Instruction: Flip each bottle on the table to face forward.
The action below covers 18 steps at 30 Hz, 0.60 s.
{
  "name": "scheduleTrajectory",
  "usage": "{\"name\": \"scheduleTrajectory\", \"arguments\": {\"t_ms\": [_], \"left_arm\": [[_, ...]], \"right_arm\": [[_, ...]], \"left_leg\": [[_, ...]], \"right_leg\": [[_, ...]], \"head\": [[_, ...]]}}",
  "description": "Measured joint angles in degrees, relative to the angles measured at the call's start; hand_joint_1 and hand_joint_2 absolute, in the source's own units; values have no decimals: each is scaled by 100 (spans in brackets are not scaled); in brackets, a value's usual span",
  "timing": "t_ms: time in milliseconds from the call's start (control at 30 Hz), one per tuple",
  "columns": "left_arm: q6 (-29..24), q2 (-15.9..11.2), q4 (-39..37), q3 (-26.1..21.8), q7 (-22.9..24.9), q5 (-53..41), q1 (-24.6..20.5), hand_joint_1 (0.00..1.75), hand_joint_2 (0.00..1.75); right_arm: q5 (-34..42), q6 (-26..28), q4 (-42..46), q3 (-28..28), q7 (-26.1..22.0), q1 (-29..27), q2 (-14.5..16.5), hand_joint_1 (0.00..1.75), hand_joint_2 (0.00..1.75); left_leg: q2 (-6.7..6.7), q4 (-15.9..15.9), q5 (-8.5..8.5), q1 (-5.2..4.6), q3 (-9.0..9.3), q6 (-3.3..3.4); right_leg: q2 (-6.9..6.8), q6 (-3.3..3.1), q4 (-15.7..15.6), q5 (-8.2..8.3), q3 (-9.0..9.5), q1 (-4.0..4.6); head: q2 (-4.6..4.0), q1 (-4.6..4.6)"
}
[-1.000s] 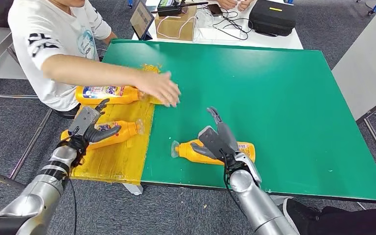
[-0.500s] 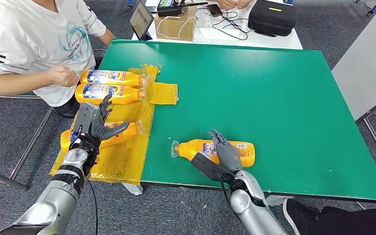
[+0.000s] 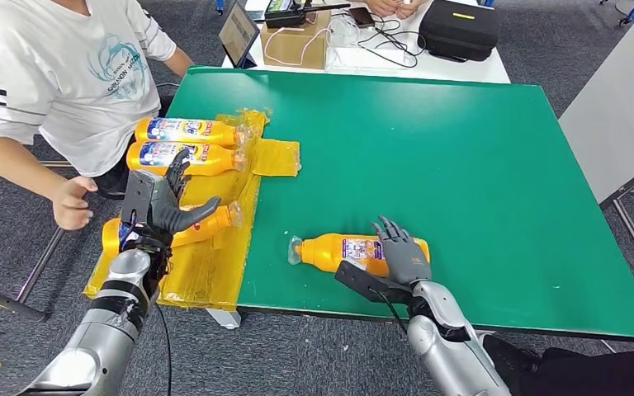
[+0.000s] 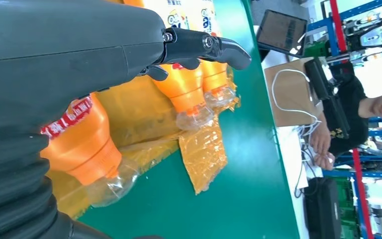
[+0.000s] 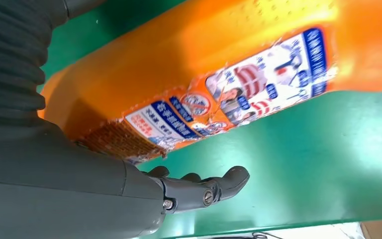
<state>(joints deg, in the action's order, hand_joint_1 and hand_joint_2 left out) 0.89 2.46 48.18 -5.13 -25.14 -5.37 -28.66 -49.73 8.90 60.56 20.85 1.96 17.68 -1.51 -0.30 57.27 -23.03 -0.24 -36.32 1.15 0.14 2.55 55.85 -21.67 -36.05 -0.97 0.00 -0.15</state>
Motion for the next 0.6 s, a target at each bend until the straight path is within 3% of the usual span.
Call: {"name": "scheduleTrajectory", "arguments": {"t_ms": [167,300,433,600], "left_arm": [[96,62,155,22,30,141,88,0,175],[298,117,311,87,113,300,165,0,175],[338,156,383,226,157,336,183,0,175],[174,183,391,387,172,219,179,0,175]], "right_arm": [[-138,-165,-41,5,74,99,-92,0,175],[-214,-583,-290,47,123,344,-181,167,175],[-21,-976,-695,148,-74,700,-218,174,175],[229,-1073,-1081,214,-245,978,-218,175,175]], "left_leg": [[1,0,0,0,0,0],[1,0,0,-1,4,0],[4,0,-1,0,26,1],[6,-1,-3,0,49,2]], "right_leg": [[0,0,0,0,0,0],[0,1,-1,1,3,-1],[1,0,-3,0,22,0],[1,-1,-5,-1,42,0]], "head": [[1,0],[0,-1],[1,-1],[0,1]]}}
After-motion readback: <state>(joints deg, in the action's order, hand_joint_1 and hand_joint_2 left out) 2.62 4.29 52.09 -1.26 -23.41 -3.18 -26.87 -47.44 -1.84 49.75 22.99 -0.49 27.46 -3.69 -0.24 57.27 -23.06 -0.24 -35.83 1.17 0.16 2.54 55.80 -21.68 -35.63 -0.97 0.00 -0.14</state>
